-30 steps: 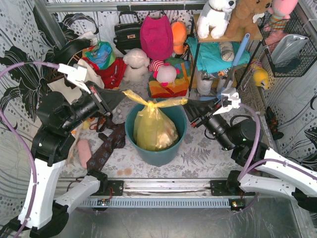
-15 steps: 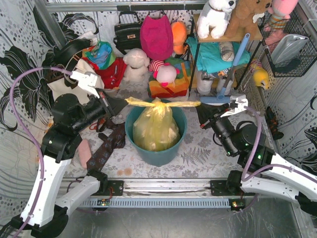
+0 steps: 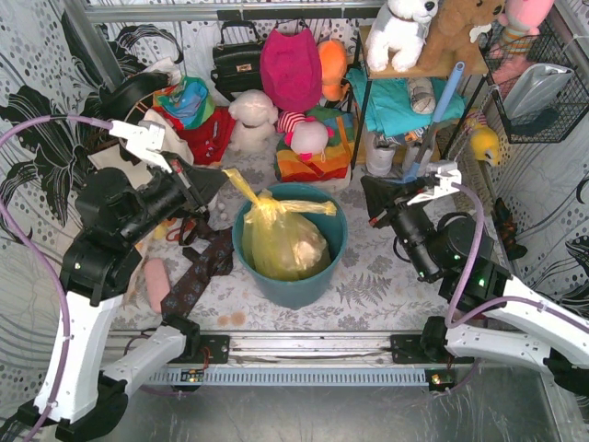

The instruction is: Tie the trash bag

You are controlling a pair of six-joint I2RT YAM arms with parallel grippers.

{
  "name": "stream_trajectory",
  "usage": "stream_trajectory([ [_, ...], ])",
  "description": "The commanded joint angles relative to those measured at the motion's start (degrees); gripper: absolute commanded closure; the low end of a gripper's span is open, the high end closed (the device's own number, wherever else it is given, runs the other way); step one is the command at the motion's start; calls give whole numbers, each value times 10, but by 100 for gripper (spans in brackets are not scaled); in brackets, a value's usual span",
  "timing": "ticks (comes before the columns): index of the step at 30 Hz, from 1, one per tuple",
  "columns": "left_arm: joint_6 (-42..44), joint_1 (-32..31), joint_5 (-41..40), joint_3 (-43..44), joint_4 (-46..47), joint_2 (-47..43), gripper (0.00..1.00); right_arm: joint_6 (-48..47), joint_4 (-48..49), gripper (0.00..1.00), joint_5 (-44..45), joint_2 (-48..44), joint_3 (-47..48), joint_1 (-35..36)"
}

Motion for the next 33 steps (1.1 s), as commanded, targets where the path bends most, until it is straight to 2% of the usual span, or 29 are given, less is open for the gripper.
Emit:
stream_trajectory([
  [1,9,2,29,14,15,9,100,-28,-23,100,-55,27,61,0],
  [2,4,2,37,1,18,10,100,-21,-42,100,-63,31,69,0],
  [4,-6,2,44,-30,28,2,100,-2,-68,91,-81,37,75,-1],
  [10,-22,2,47,-85,41,-22,100,66,-125,63,-102,63,87,-1],
  [12,-24,2,45,-91,40,-28,100,89,-153,53,-103,75,100,0],
  [18,-29,2,45,-98,41,-36,100,159,-246,36,-112,109,148,-1],
  [25,-39,2,50,-111,49,-42,100,218,-312,9,-141,161,199,-8],
  [28,-42,2,52,-112,51,-42,100,234,-317,7,-159,178,205,-17],
  [33,-43,2,51,-112,50,-43,100,237,-353,7,-140,179,198,-33],
])
